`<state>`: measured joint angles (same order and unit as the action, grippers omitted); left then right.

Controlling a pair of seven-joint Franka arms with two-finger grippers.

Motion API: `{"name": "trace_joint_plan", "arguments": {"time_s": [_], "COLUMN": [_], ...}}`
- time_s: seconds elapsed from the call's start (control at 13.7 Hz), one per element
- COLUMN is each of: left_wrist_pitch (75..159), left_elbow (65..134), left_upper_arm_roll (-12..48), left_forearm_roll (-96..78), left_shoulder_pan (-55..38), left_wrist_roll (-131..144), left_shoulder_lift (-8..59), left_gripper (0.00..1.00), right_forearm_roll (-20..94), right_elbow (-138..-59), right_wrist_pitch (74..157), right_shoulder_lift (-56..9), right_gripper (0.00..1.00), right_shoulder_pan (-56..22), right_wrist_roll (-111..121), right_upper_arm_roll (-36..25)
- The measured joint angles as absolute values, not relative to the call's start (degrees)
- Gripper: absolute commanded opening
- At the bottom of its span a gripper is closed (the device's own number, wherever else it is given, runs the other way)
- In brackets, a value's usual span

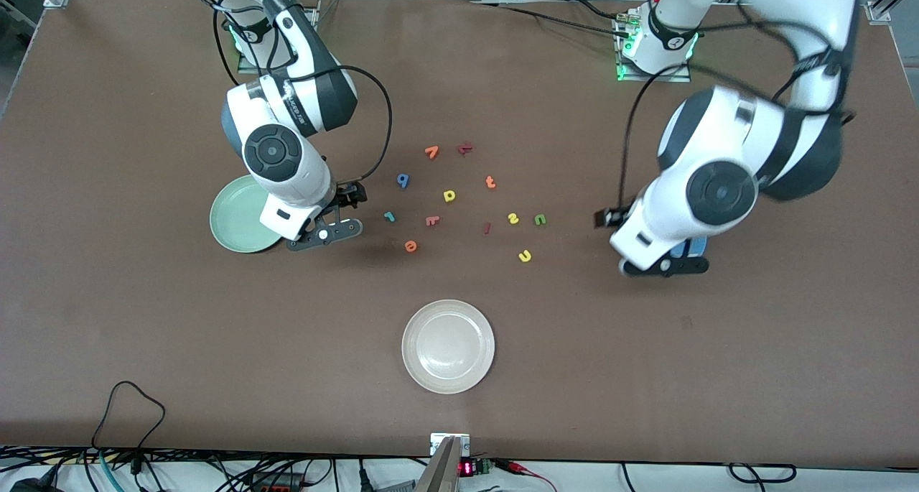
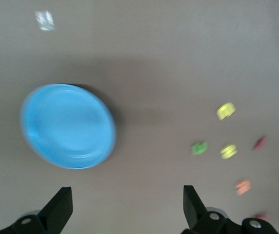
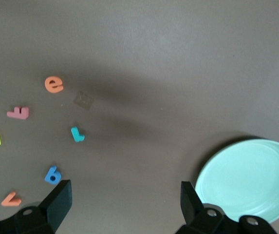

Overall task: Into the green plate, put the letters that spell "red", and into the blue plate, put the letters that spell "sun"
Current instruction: 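Move both grippers down toward the scattered foam letters, then grasp the teal l and yellow n with the right and left grippers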

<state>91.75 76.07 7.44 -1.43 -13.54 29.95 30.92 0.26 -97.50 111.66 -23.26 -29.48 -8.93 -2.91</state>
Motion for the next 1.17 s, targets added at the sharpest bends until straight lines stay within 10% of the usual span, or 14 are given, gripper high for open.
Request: {"name": "trace_joint_plan", "arguments": {"time_s": [0.51, 1.17], "left_wrist_pitch": [99.59, 113.31], "left_elbow": [73.24, 76.15], "left_upper_arm_roll": [5.66, 6.17], "left_forearm_roll": [-18.53, 5.44], "left_shoulder_pan": [-11.15, -25.66], "left_wrist_roll": [37.80, 64.20], "left_shoulder_lift": [42.67, 45.52], "left_gripper": [1.00, 0.87], "right_forearm_roll": [0.33, 0.33], "right_elbow": [-97.66, -103.73], "right_wrist_pitch": [118.72, 133.62], "right_shoulder_lift": [-30.65, -35.78], "right_gripper": [0.58, 0.57], "right_shoulder_pan": [-34.51, -38.30], "right_wrist_roll": [-12.08, -17.02], "right_upper_arm_roll": [-2.87, -3.35]}}
